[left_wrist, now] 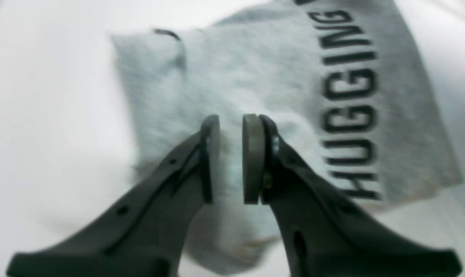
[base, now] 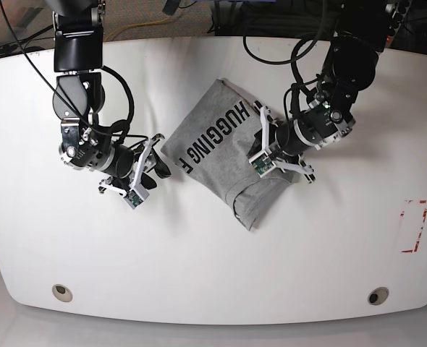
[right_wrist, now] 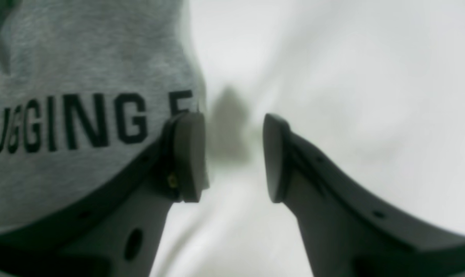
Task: Fold the T-shirt properly
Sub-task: 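Grasp the folded shirt with the left gripper and lift it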
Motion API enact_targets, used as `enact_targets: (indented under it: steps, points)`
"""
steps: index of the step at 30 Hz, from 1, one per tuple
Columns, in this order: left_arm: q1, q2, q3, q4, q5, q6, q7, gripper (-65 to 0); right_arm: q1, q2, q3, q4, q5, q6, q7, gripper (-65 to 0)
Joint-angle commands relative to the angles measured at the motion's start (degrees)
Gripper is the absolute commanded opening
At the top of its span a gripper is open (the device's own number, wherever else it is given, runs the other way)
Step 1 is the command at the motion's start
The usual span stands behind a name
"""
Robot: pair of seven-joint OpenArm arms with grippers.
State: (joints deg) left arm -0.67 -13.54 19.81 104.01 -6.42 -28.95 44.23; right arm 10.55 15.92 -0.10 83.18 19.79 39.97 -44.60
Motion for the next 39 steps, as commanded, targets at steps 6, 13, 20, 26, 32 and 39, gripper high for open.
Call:
enact_targets:
  steps: [6, 13, 20, 26, 32, 39]
  points:
    - [0.53, 4.18, 0.01, -5.41, -0.49, 0.16, -1.37, -55.1, 2.77, -1.2, 0.32, -6.56, -1.55, 0.03, 4.38, -40.4]
    - [0.01, 2.16, -0.43, -13.76, -0.49, 0.33, -1.63, -55.1, -1.18, -5.24, 0.32, -5.33, -9.99, 0.03, 5.43, -40.4]
    - [-1.75, -3.73, -0.52, -17.63, -0.84, 0.07, -1.63, -55.3, -7.51, -10.43, 0.32, 1.0, -14.21, 0.03, 5.26, -40.4]
    - [-1.49, -7.34, -4.12, -10.51, -1.01, -0.02, -1.63, -55.3, -11.47, -15.44, -1.97, 4.96, -17.81, 0.03, 5.17, -40.4]
    - [0.71, -6.37, -13.35, -1.02, -1.01, -0.02, -1.37, -54.9, -14.46, -16.85, -11.55, 7.59, -19.22, 0.03, 5.08, -40.4]
    - [1.15, 0.75, -17.4, -0.05, -0.49, 0.51, -1.37, -45.4, -14.28, -17.02, -12.17, 9.53, -18.6, 0.03, 1.92, -40.4]
